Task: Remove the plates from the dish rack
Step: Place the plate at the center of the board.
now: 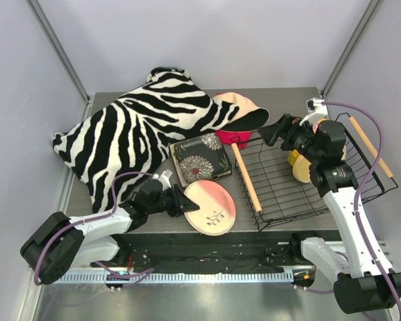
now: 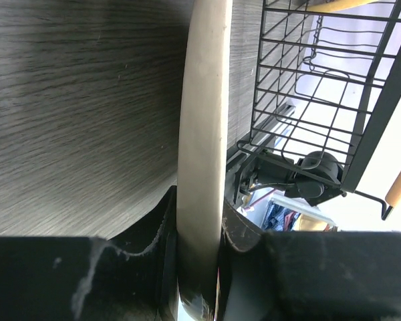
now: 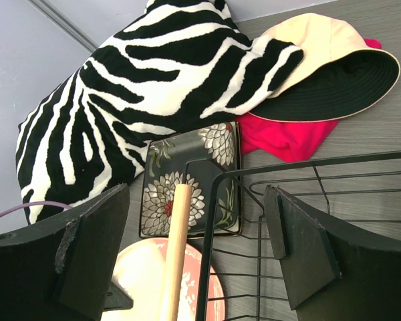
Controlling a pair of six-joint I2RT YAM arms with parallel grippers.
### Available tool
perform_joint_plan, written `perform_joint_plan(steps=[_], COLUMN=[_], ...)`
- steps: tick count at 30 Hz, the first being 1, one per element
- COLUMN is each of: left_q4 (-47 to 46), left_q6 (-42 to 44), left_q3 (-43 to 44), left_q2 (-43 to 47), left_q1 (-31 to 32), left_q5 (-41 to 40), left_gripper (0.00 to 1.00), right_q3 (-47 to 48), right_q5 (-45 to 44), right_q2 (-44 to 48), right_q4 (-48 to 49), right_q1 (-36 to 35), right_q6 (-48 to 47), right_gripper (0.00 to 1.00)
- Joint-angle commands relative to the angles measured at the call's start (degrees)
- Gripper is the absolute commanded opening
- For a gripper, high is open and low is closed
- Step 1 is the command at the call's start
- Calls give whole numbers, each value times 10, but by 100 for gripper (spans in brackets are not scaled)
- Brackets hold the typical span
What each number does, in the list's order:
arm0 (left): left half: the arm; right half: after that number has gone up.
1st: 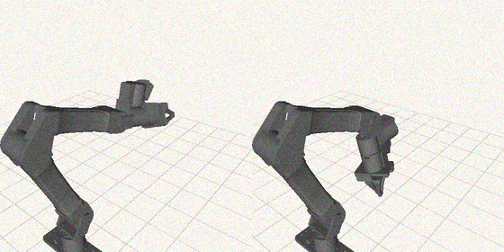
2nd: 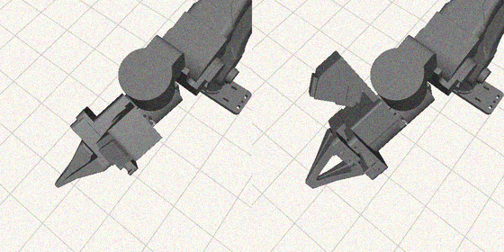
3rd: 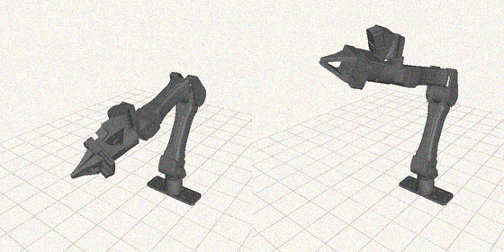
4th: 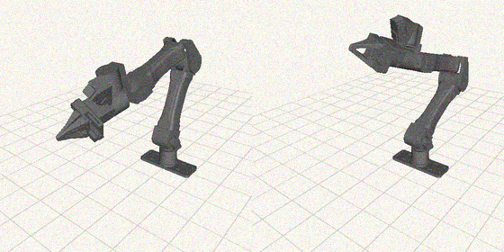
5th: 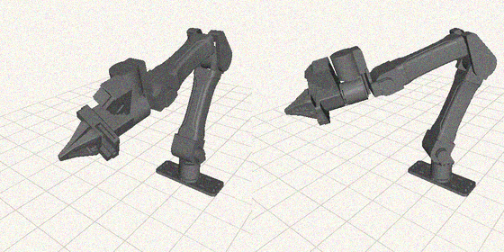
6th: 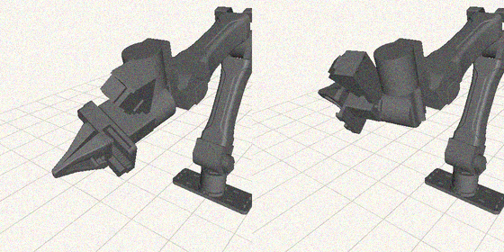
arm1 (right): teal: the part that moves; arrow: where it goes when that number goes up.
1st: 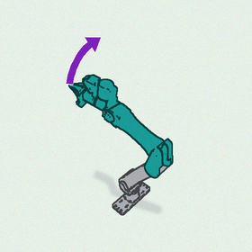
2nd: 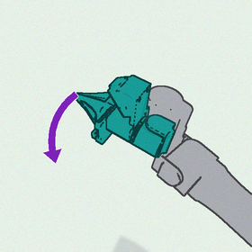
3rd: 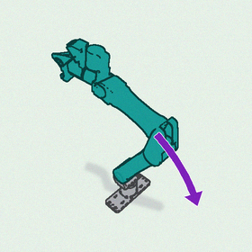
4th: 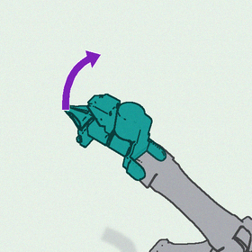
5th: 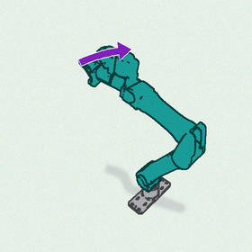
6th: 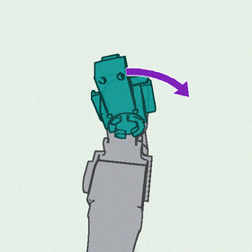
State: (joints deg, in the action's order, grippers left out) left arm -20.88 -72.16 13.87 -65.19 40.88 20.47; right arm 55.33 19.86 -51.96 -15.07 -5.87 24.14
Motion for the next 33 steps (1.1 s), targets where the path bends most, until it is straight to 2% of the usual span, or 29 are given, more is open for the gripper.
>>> perform_joint_plan(steps=[1, 8, 21, 22, 28, 33], left_q4=[-42, -75, -67, -58, 6, 117], left_q6=[-3, -2, 24, 28, 71, 124], left_q3=[4, 2, -2, -1, 27, 59], left_q2=[-10, -74, -119, -122, -122, -107], left_q1=[6, 24, 24, 25, 24, 24], left_q5=[-15, -3, -16, -16, -30, -69], left_gripper=[21, 33, 46, 51, 59, 66], right_q3=[-2, -7, -12, -12, -16, -20], right_q5=[11, 8, 11, 11, 13, 16], right_q2=[13, 21, 20, 20, 27, 32], right_q4=[19, 18, 18, 17, 17, 16], right_q1=[2, 2, 3, 2, 3, 3], right_q6=[6, 6, 7, 8, 11, 13], right_gripper=[90, 90, 90, 90, 90, 90])
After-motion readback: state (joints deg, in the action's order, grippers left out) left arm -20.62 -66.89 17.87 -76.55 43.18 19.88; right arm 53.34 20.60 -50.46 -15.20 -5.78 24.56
